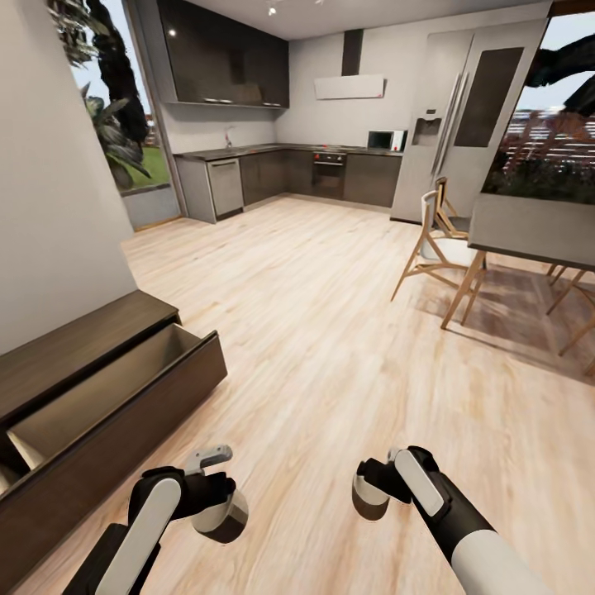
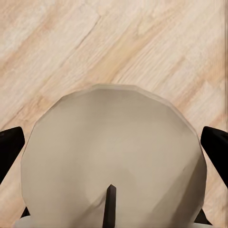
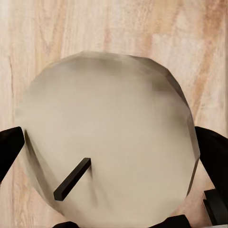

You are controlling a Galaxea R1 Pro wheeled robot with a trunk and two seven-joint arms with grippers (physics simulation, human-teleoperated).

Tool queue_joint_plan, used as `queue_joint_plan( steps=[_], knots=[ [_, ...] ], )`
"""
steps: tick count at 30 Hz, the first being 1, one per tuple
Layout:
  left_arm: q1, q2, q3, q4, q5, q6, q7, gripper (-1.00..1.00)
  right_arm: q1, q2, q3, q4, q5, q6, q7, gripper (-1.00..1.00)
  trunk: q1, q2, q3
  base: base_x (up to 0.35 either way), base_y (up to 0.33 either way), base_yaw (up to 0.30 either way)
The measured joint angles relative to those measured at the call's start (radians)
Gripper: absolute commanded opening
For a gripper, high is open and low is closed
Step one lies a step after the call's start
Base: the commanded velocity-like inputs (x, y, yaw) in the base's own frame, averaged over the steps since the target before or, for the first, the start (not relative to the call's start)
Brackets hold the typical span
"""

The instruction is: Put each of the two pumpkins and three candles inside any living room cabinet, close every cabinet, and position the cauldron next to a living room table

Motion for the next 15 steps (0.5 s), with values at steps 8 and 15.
queue_joint_plan(
  steps=[8, 15],
  knots=[
    [0.0, 0.0, 0.0, 0.0, 0.0, -0.001, 0.0, -1.0, 0.0, 0.0, 0.0, 0.0, 0.0, 0.0, 0.0, -1.0, 0.0, 0.0, 0.0, 0.268, -0.198, 0.0],
    [0.0, 0.001, 0.0, 0.0, 0.0, -0.001, 0.0, -1.0, 0.0, 0.0, 0.0, 0.0, 0.0, 0.0, 0.0, -1.0, 0.0, 0.0, 0.0, 0.269, -0.195, 0.0]
  ],
)
